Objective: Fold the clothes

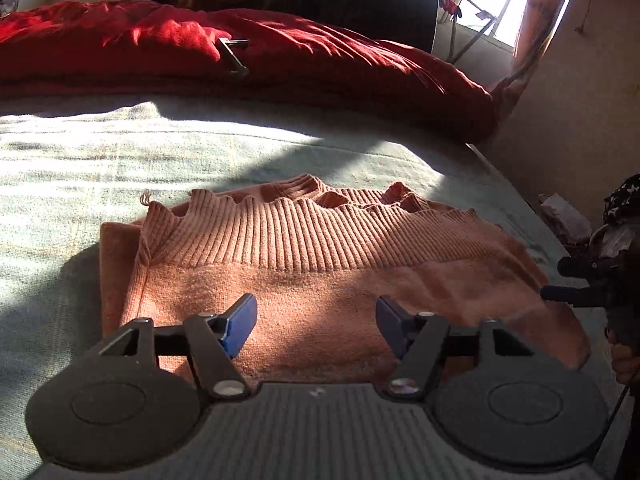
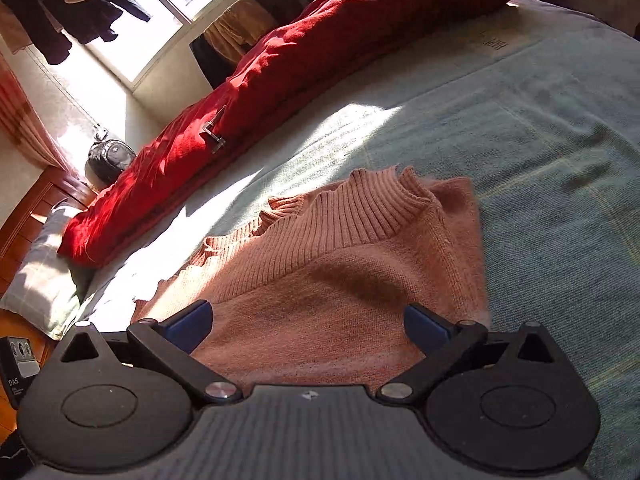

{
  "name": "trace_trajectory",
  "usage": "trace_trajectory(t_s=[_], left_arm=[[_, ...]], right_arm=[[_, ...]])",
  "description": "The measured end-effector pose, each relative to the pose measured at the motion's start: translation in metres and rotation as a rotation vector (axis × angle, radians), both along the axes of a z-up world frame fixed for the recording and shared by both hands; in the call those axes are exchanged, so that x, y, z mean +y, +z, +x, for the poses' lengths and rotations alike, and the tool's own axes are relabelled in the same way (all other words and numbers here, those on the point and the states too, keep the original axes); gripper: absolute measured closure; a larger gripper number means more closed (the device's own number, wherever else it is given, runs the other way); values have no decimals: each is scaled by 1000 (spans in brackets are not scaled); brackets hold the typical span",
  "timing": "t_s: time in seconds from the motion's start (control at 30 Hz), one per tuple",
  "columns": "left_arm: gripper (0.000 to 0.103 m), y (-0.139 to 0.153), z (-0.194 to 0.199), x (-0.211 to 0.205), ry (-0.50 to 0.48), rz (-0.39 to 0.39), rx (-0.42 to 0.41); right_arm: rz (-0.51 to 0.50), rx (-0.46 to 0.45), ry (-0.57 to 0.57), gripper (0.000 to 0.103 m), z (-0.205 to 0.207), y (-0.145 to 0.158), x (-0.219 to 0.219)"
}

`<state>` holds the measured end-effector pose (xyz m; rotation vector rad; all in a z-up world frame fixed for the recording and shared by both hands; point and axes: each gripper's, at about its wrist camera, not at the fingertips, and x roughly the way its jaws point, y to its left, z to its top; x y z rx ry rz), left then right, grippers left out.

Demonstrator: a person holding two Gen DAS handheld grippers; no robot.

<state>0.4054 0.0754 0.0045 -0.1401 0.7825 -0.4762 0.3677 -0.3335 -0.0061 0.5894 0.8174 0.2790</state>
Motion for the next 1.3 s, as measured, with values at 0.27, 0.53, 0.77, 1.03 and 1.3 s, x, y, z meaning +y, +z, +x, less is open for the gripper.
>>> trace_trajectory(t_s=[0.27,0.53,0.77,1.03,1.3], left_arm=[[37,5,-58,46,175,17,-31],[46,-13,-72,82,257,-103,-1],[74,-28,-83,109,309,-183,36],[91,-36,-92,102,250,-73,119],[89,-10,-112,100,189,-14,12]], right_arm=[[-44,-4,31,0,-44,16,-6],[-45,-77,-63,3,-81,30,-33],[-40,-79,-104,33,-103,23,-38],[-60,-96,-177,33,-153,31,-49],[-98,-58,-222,32,-192,30,-47]])
